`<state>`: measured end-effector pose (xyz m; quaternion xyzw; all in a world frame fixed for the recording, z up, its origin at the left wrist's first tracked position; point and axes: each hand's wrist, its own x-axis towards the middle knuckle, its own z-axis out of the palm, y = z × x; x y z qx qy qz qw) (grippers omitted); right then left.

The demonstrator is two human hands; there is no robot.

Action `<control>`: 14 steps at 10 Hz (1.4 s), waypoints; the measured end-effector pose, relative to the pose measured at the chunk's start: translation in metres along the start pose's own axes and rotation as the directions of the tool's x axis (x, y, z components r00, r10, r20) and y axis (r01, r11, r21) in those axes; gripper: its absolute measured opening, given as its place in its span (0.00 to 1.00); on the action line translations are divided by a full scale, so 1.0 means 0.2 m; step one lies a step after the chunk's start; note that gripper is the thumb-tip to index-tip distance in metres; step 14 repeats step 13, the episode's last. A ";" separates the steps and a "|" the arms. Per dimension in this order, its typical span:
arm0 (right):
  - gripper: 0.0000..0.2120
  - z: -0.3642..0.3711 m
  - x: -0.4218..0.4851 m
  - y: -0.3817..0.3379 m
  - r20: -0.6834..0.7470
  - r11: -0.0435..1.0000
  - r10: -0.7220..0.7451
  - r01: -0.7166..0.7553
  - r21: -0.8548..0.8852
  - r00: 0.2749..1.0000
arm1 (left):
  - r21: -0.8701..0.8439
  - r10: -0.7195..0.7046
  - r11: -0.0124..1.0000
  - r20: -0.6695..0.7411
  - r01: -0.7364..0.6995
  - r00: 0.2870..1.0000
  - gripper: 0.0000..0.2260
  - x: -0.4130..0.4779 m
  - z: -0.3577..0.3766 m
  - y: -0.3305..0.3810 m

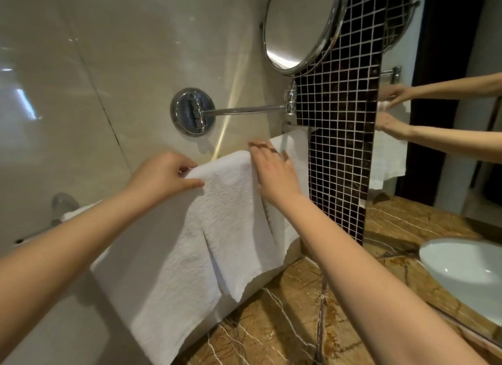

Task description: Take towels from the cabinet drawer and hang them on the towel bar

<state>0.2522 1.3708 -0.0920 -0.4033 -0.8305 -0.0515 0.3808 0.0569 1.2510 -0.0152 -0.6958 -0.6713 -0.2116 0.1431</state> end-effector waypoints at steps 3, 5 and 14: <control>0.41 0.06 -0.12 -0.34 0.037 0.967 -0.237 0.232 0.108 0.971 | 0.057 -0.032 0.998 -0.080 0.036 0.996 0.11 -0.28 -0.13 -0.17; 0.40 0.07 -0.12 -0.34 0.027 0.974 -0.192 0.187 0.125 0.981 | 0.092 -0.025 0.995 -0.076 0.032 0.997 0.11 -0.29 -0.13 -0.15; 0.29 -0.75 -0.29 -0.47 0.410 0.951 0.093 0.040 -0.306 0.907 | 0.130 -0.097 0.988 0.122 0.081 0.988 0.23 -0.49 -0.40 0.10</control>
